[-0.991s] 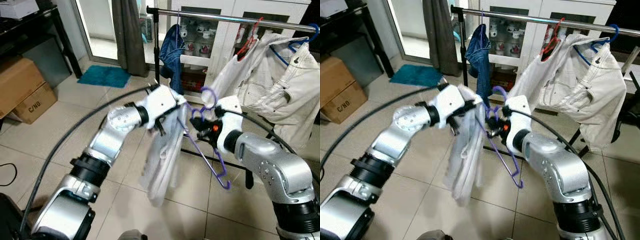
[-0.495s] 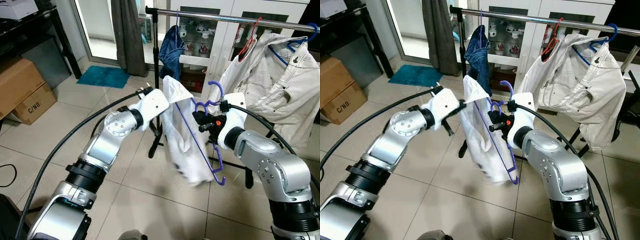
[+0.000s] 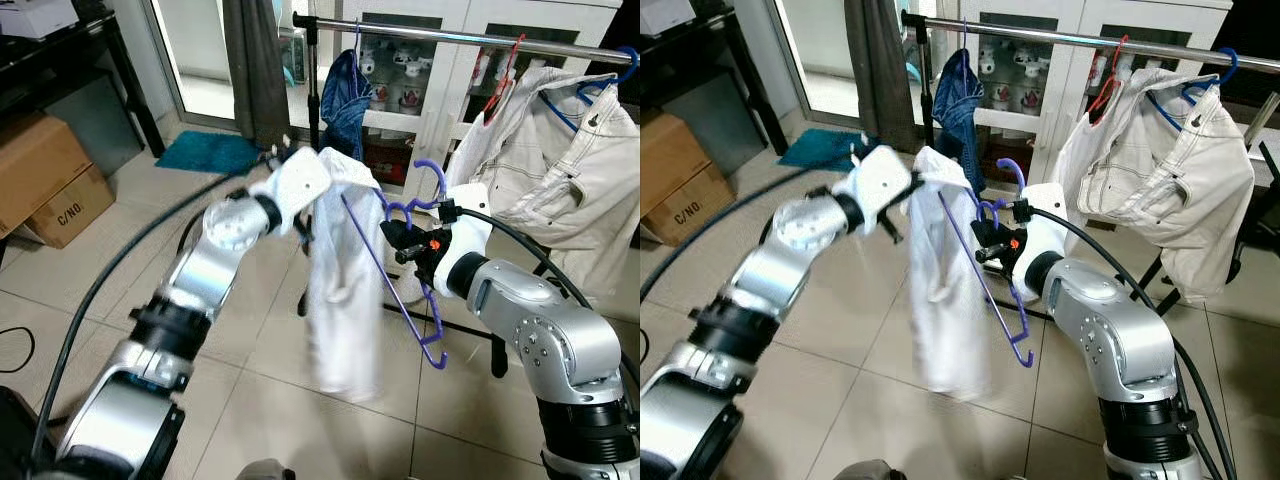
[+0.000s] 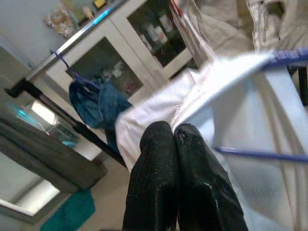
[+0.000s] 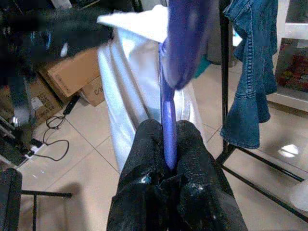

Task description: Hang hanger

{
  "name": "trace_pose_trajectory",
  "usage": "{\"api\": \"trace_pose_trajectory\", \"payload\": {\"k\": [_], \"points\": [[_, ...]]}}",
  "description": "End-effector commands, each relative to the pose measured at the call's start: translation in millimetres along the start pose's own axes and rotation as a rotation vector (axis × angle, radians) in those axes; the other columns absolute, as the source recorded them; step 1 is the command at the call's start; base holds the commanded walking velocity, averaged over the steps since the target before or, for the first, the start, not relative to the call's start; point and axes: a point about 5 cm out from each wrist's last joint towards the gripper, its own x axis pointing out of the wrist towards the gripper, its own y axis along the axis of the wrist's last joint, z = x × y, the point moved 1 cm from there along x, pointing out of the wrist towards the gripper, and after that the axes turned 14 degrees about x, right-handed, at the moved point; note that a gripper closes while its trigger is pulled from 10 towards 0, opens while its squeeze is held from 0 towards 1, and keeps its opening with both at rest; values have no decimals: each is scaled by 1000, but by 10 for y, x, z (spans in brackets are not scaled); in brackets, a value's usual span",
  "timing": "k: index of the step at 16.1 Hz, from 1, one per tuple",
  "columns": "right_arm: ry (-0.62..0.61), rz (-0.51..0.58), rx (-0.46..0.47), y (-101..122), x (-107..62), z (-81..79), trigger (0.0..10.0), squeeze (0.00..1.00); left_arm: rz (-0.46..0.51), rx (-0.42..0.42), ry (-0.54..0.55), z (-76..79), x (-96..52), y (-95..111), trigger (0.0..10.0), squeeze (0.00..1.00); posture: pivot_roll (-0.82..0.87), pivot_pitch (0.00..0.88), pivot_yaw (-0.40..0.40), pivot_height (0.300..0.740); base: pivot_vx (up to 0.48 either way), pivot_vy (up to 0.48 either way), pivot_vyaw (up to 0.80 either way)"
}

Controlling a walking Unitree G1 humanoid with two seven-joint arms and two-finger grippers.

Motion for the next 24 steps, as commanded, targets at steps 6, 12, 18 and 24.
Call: {"api": "trace_pose_trajectory", "payload": {"k": [6,12,18,24], "points": [[62,22,-30,56,-30,-123,10000,0,-4,-19,-49,-307,1,11,0,0,104,7,71,740,0,0,0],[80,35,-32,88,-34,-146,10000,0,-17,-47,-144,17,-3,-66,0,0,103,5,64,740,0,0,0],[94,34,-39,117,-15,-148,10000,0,29,-113,-136,7,-1,20,10000,1000,103,3,49,740,0,0,0],[94,49,-43,164,15,-136,10000,0,49,-162,-195,47,-73,12,10000,1000,110,0,46,740,0,0,0]]}}
